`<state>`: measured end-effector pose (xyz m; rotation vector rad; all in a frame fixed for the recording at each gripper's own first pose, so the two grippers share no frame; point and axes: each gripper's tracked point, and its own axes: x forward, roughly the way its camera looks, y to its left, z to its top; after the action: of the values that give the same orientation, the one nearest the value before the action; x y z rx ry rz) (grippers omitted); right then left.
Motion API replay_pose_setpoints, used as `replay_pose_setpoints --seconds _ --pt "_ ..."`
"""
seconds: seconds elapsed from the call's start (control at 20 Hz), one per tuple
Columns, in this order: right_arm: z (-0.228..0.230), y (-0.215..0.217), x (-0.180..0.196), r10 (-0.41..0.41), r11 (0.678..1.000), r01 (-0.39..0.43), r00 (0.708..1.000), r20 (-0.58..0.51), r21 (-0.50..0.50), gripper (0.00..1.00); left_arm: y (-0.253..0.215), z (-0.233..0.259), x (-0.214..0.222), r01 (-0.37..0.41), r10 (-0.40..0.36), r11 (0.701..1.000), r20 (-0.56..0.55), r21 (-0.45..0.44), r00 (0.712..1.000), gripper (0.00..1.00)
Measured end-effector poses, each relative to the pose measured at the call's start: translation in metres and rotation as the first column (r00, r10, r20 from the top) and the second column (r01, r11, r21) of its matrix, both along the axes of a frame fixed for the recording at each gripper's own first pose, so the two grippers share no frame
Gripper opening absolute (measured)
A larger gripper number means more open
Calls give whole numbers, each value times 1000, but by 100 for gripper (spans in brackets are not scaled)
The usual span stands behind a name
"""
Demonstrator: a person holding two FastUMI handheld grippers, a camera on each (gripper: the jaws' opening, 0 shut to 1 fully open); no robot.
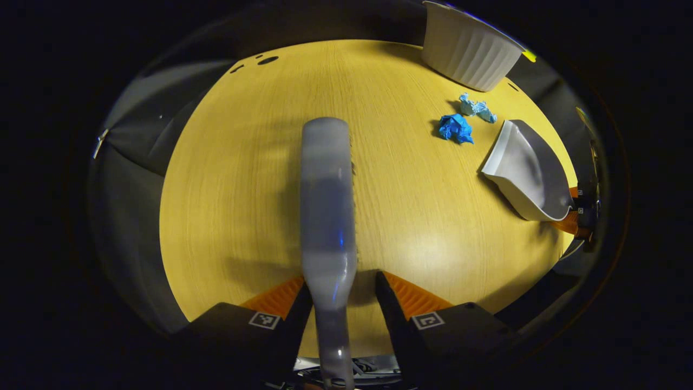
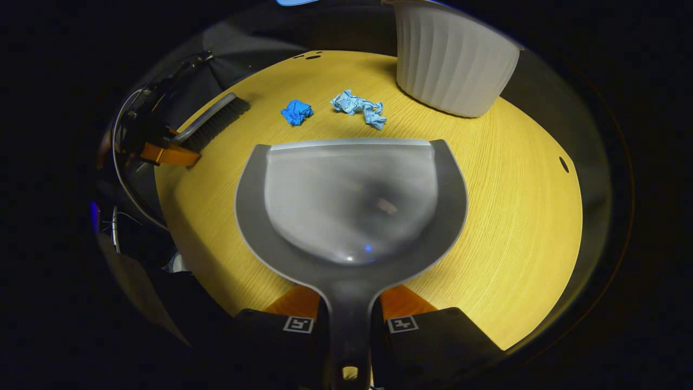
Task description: Pick up the small broom and dustpan from the desktop, sweep the trash into the dustpan with the broom, and then empty the trash into the garbage bin.
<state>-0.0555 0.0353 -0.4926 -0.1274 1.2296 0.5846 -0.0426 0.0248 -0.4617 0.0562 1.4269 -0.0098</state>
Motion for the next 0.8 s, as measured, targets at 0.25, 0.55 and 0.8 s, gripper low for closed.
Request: replay_pose_setpoints --seconds 0.25,0.55,0.8 --pt "3 0 0 4 1000 -4 1000 2 16 34 3 -1 1 29 -29 1000 -26 -7 999 29" --pt "1 -10 2 61 998 -61 998 1 -5 34 -2 -1 60 113 -113 994 27 9 993 24" --pt "1 -19 7 103 994 -103 995 -1 -25 34 -37 -6 108 210 -210 978 54 13 976 23"
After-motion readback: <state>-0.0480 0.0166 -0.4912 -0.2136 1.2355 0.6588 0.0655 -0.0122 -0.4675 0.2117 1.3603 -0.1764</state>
